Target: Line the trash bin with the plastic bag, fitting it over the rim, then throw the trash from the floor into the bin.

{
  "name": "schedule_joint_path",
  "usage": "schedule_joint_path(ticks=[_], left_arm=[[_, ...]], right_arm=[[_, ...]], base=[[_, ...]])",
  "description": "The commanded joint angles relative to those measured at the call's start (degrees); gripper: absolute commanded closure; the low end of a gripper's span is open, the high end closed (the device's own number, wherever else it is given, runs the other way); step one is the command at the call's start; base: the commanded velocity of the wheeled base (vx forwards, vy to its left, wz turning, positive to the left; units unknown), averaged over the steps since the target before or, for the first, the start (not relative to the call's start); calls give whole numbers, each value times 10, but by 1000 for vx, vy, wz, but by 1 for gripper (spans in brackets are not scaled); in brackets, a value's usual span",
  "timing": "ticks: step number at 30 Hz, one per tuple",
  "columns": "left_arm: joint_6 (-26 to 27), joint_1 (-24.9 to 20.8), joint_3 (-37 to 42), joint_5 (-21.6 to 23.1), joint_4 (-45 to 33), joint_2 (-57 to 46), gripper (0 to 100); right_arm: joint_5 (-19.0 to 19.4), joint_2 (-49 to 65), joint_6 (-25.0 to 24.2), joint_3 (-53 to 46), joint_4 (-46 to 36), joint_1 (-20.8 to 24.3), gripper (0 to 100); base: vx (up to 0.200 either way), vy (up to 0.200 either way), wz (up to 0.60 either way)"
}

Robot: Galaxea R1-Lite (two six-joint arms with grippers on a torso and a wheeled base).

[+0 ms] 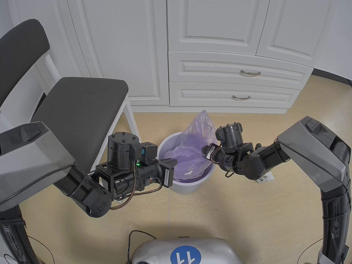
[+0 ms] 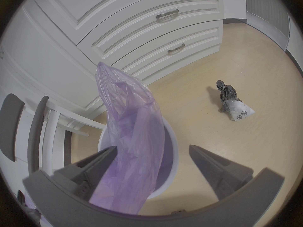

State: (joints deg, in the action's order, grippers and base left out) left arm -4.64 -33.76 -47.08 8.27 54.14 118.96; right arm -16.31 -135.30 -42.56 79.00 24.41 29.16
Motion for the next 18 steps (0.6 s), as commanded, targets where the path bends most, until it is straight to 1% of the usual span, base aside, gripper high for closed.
schedule_joint_path(ticks=[1, 8, 12, 18], left_arm=[[0, 4, -1, 0, 1, 6, 100], [2, 6, 1, 3, -1, 8, 100], [54, 20, 20, 21, -9, 3, 100], [55, 27, 17, 23, -15, 16, 100]], right_arm=[[0, 3, 1, -1, -2, -2, 100], [0, 9, 6, -7, -5, -4, 100], [0, 5, 7, -9, 5, -6, 100], [0, 3, 3, -13, 14, -1, 100]], base=[[0, 0, 0], [0, 0, 0], [0, 0, 0], [0, 0, 0]])
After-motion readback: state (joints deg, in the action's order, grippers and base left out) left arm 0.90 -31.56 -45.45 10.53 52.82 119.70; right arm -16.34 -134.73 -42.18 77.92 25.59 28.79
